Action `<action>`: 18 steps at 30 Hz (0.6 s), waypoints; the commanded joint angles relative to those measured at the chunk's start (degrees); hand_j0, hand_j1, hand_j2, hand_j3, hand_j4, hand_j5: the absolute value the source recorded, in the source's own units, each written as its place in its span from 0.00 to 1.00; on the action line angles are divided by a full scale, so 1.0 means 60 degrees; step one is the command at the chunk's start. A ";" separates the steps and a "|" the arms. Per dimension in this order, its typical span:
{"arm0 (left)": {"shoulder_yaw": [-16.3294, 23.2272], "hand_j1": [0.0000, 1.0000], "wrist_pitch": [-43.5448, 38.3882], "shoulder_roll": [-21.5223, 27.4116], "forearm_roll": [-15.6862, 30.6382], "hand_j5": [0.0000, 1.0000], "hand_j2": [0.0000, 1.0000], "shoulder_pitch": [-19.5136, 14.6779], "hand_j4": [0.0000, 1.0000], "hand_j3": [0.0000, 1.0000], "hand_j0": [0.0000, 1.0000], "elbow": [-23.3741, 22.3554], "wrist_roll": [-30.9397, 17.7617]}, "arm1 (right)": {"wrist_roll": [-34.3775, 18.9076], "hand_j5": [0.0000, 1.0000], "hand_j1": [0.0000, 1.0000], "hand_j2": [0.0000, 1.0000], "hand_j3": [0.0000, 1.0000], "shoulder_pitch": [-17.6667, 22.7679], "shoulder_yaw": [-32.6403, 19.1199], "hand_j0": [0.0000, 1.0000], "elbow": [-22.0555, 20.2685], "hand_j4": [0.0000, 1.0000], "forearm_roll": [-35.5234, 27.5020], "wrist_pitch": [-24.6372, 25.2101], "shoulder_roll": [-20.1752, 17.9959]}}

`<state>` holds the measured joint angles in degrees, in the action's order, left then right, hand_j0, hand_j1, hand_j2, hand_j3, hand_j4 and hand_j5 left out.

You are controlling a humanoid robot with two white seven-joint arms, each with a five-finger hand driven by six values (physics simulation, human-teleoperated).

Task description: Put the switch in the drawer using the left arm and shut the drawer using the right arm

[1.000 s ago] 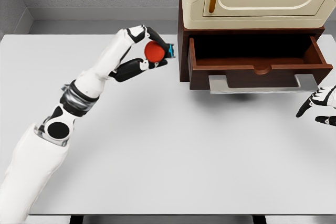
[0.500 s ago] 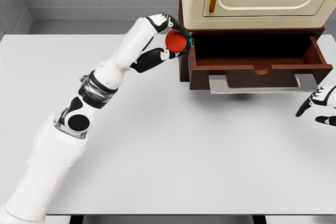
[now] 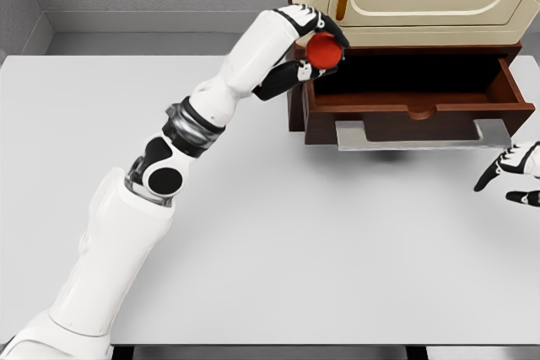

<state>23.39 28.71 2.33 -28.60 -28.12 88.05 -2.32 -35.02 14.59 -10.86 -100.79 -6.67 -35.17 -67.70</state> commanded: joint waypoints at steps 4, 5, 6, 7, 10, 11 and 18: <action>0.0115 0.38 -0.0024 -0.0388 -0.0536 0.38 0.38 -0.0205 0.38 0.38 0.38 -0.0378 0.0006 | 0.0003 0.61 0.61 0.61 0.61 0.0103 0.0126 0.61 -0.0003 0.61 -0.0031 0.0028 -0.0040; 0.0115 0.38 -0.0009 -0.0388 -0.0844 0.38 0.38 -0.0205 0.38 0.38 0.38 -0.0437 0.0006 | 0.0003 0.61 0.61 0.61 0.61 0.0103 0.0126 0.61 -0.0003 0.61 -0.0002 0.0028 -0.0040; 0.0115 0.38 -0.0024 -0.0388 -0.0932 0.38 0.38 -0.0220 0.38 0.38 0.38 -0.0496 0.0006 | 0.0003 0.61 0.61 0.61 0.61 0.0117 0.0126 0.61 -0.0003 0.61 -0.0002 0.0028 -0.0040; 0.0129 0.38 -0.0024 -0.0388 -0.1020 0.38 0.38 -0.0234 0.38 0.38 0.38 -0.0540 0.0006 | 0.0003 0.61 0.61 0.61 0.61 0.0132 0.0199 0.61 -0.0003 0.61 -0.0002 0.0028 -0.0025; 0.0129 0.38 -0.0024 -0.0388 -0.1415 0.38 0.38 -0.0337 0.38 0.38 0.38 -0.0554 0.0006 | 0.0003 0.61 0.61 0.61 0.61 0.0117 0.0389 0.61 -0.0003 0.61 -0.0002 0.0028 -0.0010; 0.0129 0.38 -0.0024 -0.0388 -0.1474 0.38 0.38 -0.0352 0.38 0.38 0.38 -0.0583 0.0006 | 0.0003 0.61 0.61 0.61 0.61 0.0117 0.0404 0.61 0.0012 0.61 -0.0002 0.0028 -0.0025; 0.0349 0.39 0.0006 -0.0388 -0.1562 0.39 0.39 -0.0952 0.39 0.39 0.39 -0.1638 0.0006 | 0.0003 0.61 0.61 0.61 0.61 0.0176 0.0463 0.61 0.0012 0.61 -0.0002 0.0028 0.0004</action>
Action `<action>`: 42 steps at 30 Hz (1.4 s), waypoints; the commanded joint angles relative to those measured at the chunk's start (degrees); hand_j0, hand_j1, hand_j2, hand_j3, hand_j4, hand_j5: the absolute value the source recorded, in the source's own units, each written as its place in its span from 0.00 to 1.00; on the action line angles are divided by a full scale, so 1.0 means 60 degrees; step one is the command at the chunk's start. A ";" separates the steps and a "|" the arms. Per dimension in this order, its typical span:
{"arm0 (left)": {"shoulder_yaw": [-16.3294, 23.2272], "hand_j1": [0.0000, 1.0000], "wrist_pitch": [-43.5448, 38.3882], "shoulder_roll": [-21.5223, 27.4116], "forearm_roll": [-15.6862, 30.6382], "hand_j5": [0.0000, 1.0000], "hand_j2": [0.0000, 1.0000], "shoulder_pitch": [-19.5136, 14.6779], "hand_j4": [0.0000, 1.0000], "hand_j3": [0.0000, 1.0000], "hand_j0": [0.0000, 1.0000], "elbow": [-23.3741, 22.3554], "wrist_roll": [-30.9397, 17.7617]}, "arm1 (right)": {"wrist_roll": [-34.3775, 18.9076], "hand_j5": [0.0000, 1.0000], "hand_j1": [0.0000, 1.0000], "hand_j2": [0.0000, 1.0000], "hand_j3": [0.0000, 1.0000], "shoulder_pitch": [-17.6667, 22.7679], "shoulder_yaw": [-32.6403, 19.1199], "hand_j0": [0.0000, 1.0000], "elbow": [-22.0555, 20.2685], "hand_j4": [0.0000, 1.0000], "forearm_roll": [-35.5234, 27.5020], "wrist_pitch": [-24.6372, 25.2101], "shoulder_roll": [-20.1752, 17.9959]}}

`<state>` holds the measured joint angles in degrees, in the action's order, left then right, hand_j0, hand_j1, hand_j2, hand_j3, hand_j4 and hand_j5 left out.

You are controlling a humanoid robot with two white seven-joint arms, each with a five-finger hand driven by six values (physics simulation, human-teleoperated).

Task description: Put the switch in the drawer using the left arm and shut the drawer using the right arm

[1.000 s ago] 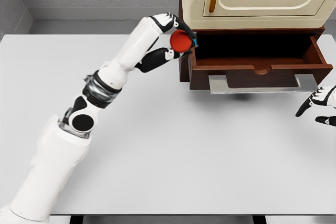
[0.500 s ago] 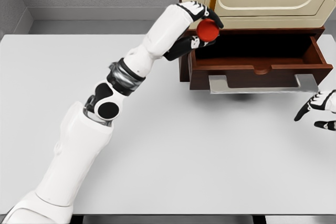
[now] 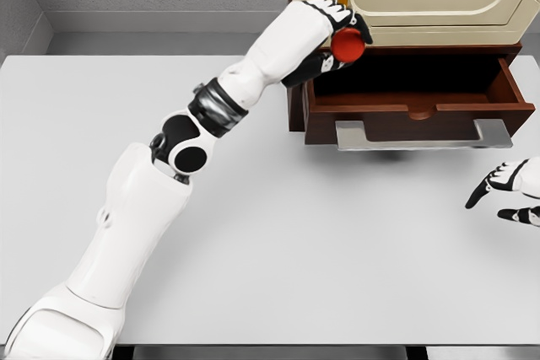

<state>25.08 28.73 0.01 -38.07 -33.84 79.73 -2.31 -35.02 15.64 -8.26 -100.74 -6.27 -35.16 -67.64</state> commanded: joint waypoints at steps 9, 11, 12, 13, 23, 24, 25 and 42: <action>0.0200 0.44 0.0031 -0.0002 -0.0261 0.44 0.44 -0.0103 0.44 0.44 0.44 -0.0251 0.0018 | 0.0003 0.61 0.61 0.61 0.61 -0.0029 0.0029 0.61 -0.0011 0.61 -0.0083 0.0027 -0.0021; 0.0200 0.72 0.0061 -0.0002 -0.0261 0.72 0.72 -0.0132 0.72 0.72 0.72 -0.0236 0.0033 | 0.0003 0.61 0.61 0.61 0.61 -0.0029 0.0029 0.61 0.0003 0.61 -0.0083 0.0027 -0.0021; 0.0200 0.75 0.0061 -0.0002 -0.0261 0.75 0.75 -0.0132 0.75 0.75 0.75 -0.0236 0.0033 | 0.0003 0.61 0.61 0.61 0.61 -0.0029 0.0029 0.61 -0.0011 0.61 -0.0083 0.0027 -0.0021; 0.0200 0.76 0.0061 -0.0002 -0.0261 0.76 0.76 -0.0132 0.76 0.76 0.76 -0.0236 0.0033 | 0.0003 0.61 0.61 0.61 0.61 -0.0029 0.0029 0.61 -0.0011 0.61 -0.0083 0.0027 -0.0021; 0.0214 0.77 0.0076 -0.0002 -0.0261 0.77 0.77 -0.0146 0.77 0.77 0.77 -0.0236 0.0033 | 0.0003 0.61 0.61 0.61 0.61 -0.0088 0.0029 0.61 -0.0011 0.61 -0.0097 0.0027 -0.0006; 0.0214 0.77 0.0090 -0.0002 -0.0261 0.77 0.77 -0.0146 0.77 0.77 0.77 -0.0236 0.0033 | 0.0003 0.61 0.61 0.61 0.61 -0.0088 0.0029 0.61 -0.0011 0.61 -0.0097 0.0027 -0.0006; 0.0229 0.77 0.0105 -0.0002 -0.0261 0.77 0.77 -0.0161 0.77 0.77 0.77 -0.0236 0.0033 | 0.0003 0.61 0.61 0.61 0.61 -0.0073 0.0029 0.61 -0.0011 0.61 -0.0097 0.0027 -0.0006; -0.3008 1.00 0.1046 0.4303 0.2727 1.00 1.00 0.1962 1.00 1.00 1.00 0.2972 0.0092 | 0.0003 0.59 0.59 0.59 0.59 -0.0645 0.0029 0.59 0.0003 0.59 -0.0317 0.0027 -0.0138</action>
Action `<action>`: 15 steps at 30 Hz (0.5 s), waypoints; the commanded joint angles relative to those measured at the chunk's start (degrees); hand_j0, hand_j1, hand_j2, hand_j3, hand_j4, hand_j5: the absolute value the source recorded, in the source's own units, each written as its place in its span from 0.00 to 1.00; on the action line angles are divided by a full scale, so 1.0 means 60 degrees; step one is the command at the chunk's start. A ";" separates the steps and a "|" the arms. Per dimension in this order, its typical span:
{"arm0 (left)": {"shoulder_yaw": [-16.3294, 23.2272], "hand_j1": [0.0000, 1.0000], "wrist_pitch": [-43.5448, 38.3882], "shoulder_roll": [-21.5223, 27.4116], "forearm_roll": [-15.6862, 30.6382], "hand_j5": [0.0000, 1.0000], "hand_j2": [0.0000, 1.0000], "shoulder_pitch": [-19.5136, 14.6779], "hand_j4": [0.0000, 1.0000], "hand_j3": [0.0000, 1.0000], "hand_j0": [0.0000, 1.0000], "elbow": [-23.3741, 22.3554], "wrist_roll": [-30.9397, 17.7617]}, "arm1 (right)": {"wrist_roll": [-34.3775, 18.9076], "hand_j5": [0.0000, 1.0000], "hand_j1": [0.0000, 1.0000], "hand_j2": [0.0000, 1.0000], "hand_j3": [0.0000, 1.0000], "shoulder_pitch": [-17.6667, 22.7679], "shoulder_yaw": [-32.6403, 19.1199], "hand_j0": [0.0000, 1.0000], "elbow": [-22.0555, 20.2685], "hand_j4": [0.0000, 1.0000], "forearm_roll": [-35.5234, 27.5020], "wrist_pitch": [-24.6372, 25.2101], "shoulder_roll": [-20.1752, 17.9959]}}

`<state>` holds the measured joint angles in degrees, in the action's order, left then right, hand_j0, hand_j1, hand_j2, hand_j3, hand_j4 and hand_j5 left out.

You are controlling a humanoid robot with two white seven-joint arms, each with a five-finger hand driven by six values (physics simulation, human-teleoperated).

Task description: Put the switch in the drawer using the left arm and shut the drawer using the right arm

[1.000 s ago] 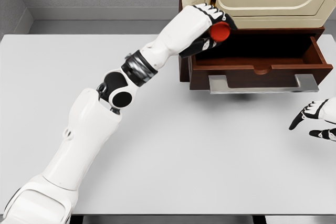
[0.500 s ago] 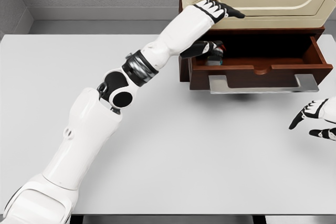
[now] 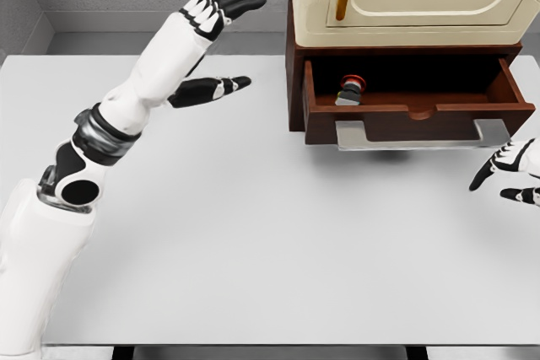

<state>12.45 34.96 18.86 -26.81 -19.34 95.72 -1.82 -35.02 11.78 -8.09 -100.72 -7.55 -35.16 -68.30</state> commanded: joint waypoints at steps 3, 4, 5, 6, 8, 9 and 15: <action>-0.1767 1.00 0.0006 0.2466 0.1144 1.00 1.00 0.1230 1.00 1.00 1.00 0.0278 0.0011 | 0.0003 0.59 0.59 0.59 0.59 -0.0044 0.0001 0.59 0.0000 0.59 -0.0104 0.0026 -0.0072; -0.2206 1.00 0.0006 0.2613 0.1144 1.00 1.00 0.2051 1.00 1.00 1.00 0.0058 0.0011 | 0.0003 0.59 0.59 0.59 0.59 -0.0074 0.0001 0.59 0.0000 0.59 -0.0090 0.0026 -0.0189; -0.2354 1.00 0.0006 0.2628 0.1144 1.00 1.00 0.2417 1.00 1.00 1.00 -0.0176 0.0011 | 0.0003 0.59 0.59 0.59 0.59 -0.0088 0.0001 0.59 0.0000 0.59 -0.0089 0.0026 -0.0189; -0.2383 1.00 0.0006 0.2598 0.1144 1.00 1.00 0.2608 1.00 1.00 1.00 -0.0396 -0.0003 | 0.0003 0.59 0.59 0.59 0.59 -0.0103 0.0001 0.59 0.0000 0.59 -0.0089 0.0026 -0.0189; -0.2397 1.00 0.0006 0.2657 0.1129 1.00 1.00 0.2609 1.00 1.00 1.00 -0.1406 -0.0018 | 0.0003 0.58 0.58 0.58 0.58 -0.0103 0.0016 0.58 0.0000 0.58 -0.0075 0.0026 -0.0189; -0.2500 1.00 0.0006 0.2934 0.1144 1.00 1.00 0.2609 1.00 1.00 1.00 -0.1992 -0.0018 | 0.0003 0.59 0.59 0.59 0.59 -0.0118 0.0016 0.59 0.0000 0.59 -0.0075 0.0026 -0.0189; -0.2529 1.00 0.0006 0.3682 0.1071 1.00 1.00 0.2594 1.00 1.00 1.00 -0.2125 -0.0809 | 0.0003 0.58 0.58 0.58 0.58 -0.0835 0.0747 0.58 0.0015 0.58 -0.0031 0.0026 -0.0116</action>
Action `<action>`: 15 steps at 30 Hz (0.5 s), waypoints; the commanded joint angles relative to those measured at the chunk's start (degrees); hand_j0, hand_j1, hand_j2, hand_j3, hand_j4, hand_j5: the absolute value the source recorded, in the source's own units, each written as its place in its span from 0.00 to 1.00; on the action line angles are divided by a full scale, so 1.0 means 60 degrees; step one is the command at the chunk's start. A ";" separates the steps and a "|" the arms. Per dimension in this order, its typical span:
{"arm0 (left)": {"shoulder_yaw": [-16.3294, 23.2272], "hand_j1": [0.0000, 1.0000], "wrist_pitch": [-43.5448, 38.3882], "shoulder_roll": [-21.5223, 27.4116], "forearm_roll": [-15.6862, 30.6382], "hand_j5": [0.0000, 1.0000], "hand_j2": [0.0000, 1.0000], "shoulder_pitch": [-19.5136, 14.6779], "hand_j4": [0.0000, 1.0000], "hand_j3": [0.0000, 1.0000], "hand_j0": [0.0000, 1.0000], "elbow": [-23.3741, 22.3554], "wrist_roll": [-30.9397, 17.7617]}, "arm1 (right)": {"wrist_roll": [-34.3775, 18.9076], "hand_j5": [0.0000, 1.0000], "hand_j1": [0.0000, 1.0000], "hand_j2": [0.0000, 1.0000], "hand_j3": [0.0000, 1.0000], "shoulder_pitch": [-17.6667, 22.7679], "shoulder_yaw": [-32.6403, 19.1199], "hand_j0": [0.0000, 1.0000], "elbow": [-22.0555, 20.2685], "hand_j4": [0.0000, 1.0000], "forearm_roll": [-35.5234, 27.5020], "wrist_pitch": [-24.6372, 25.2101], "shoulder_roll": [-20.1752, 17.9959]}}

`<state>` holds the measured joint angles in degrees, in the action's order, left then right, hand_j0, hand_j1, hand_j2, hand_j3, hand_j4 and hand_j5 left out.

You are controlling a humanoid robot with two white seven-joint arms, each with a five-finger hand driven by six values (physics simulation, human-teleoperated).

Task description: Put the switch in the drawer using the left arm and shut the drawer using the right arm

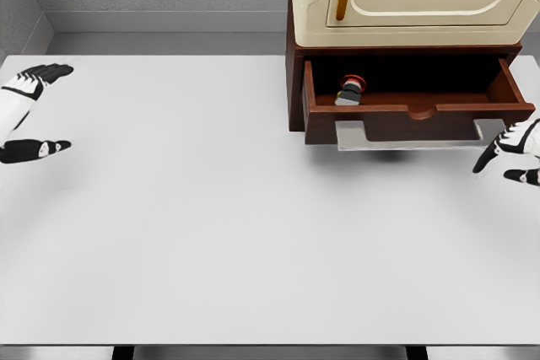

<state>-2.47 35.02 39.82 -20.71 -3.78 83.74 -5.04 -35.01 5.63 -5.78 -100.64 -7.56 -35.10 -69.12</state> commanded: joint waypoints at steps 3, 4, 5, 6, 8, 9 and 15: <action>-0.0042 1.00 -0.0003 0.0189 0.0052 1.00 1.00 0.0000 1.00 1.00 1.00 -0.0187 -0.0302 | 0.0002 0.59 0.59 0.59 0.59 -0.0075 0.0567 0.59 0.0001 0.59 -0.0014 0.0017 0.0036; -0.0042 1.00 -0.0003 0.0174 0.0052 1.00 1.00 -0.0015 1.00 1.00 1.00 -0.0202 -0.0317 | 0.0002 0.59 0.59 0.59 0.59 -0.0075 0.0596 0.59 0.0001 0.59 0.0000 0.0017 0.0050; -0.0042 1.00 -0.0003 0.0174 0.0052 1.00 1.00 -0.0015 1.00 1.00 1.00 -0.0202 -0.0317 | 0.0002 0.59 0.59 0.59 0.59 -0.0075 0.0699 0.59 0.0001 0.59 0.0000 0.0017 0.0050; -0.0042 1.00 -0.0003 0.0174 0.0052 1.00 1.00 -0.0015 1.00 1.00 1.00 -0.0202 -0.0317 | 0.0002 0.59 0.59 0.59 0.59 -0.0075 0.0714 0.59 0.0016 0.59 0.0015 0.0017 0.0050; -0.0042 1.00 -0.0003 0.0174 0.0052 1.00 1.00 -0.0015 1.00 1.00 1.00 -0.0202 -0.0317 | 0.0002 0.59 0.59 0.59 0.59 -0.0075 0.0845 0.59 0.0045 0.59 0.0088 0.0017 0.0065; -0.0042 1.00 -0.0003 0.0174 0.0052 1.00 1.00 -0.0029 1.00 1.00 1.00 -0.0202 -0.0317 | 0.0002 0.59 0.59 0.59 0.59 -0.0075 0.0846 0.59 0.0045 0.59 0.0088 0.0017 0.0065; 0.0017 1.00 -0.0003 0.0174 0.0038 1.00 1.00 -0.0103 1.00 1.00 1.00 -0.0114 -0.0581 | 0.0002 0.59 0.59 0.59 0.59 -0.0397 0.0846 0.59 0.0236 0.59 0.0205 0.0017 0.0065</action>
<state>-2.40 35.04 40.80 -20.86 -4.39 82.94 -8.03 -34.84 2.46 -0.83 -99.61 -6.69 -34.98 -68.67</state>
